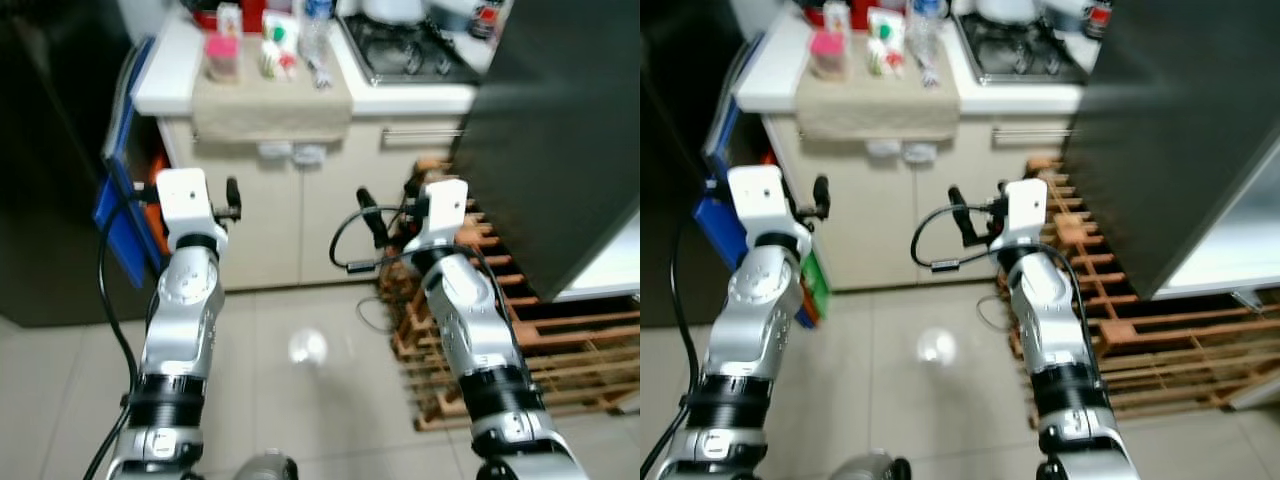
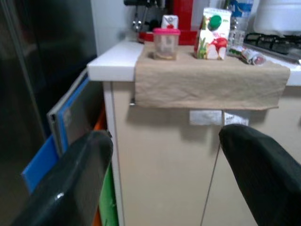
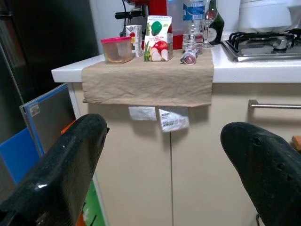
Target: Restocking fridge
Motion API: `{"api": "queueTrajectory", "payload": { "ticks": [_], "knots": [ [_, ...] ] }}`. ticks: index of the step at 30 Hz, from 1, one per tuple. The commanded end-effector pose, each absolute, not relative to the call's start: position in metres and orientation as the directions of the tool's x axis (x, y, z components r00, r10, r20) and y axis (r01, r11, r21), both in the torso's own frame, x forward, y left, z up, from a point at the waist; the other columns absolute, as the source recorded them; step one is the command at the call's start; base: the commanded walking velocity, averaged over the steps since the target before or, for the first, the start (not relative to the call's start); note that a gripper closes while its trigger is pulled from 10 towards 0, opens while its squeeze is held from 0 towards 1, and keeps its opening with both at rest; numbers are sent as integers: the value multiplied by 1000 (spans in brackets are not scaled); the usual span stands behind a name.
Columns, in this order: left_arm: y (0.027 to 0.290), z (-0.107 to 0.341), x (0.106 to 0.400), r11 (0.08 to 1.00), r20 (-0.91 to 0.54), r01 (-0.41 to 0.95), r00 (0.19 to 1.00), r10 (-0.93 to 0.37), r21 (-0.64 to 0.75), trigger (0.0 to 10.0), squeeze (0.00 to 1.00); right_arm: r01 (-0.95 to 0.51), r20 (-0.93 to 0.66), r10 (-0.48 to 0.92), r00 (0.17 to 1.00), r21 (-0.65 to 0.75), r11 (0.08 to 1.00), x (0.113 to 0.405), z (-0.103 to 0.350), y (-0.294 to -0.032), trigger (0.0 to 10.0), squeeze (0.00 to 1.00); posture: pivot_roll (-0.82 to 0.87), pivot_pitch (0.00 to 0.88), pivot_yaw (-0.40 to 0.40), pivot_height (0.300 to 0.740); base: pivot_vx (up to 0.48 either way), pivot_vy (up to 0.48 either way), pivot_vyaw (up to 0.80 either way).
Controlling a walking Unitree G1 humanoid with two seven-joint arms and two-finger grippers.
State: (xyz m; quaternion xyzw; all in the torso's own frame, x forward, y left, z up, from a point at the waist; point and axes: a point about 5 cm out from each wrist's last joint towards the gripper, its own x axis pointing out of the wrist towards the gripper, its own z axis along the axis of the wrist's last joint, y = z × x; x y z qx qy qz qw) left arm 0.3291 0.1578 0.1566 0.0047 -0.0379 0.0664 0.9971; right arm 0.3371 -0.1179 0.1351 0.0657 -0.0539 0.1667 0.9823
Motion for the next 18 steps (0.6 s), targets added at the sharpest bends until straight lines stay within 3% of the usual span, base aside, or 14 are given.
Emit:
{"api": "queueTrajectory", "payload": {
  "ticks": [1, 4, 10, 14, 18],
  "knots": [
    [155, 162, 331, 993, 97, -118, 989, 116, 18, 10000, 0, -274, 174, 251, 952, 125, 953, 338, 142, -128, 10000, 0, -19, 0, -11, 740, 0, 0, 475],
    [156, 161, 328, 993, 91, -111, 990, 106, 52, 10000, 0, -163, 183, 141, 973, 112, 980, 337, 145, -143, 10000, 0, -20, 0, -7, 740, 0, 0, 456],
    [185, 168, 289, 991, 78, -94, 993, 87, 93, 10000, 0, -188, 217, 188, 958, -20, 982, 303, 158, -155, 10000, 0, -10, 0, -14, 740, 0, 0, 458],
    [178, 171, 264, 992, 86, -43, 996, 33, 115, 10000, 0, -197, 177, 202, 963, -45, 979, 270, 151, -156, 10000, 0, -11, 0, -17, 740, 0, 0, 148],
    [164, 173, 269, 999, 123, 5, 992, -10, 43, 10000, 0, -181, 156, 176, 972, 15, 983, 271, 145, -154, 10000, 0, -9, 0, -26, 740, 0, 0, 0]
  ]
}}
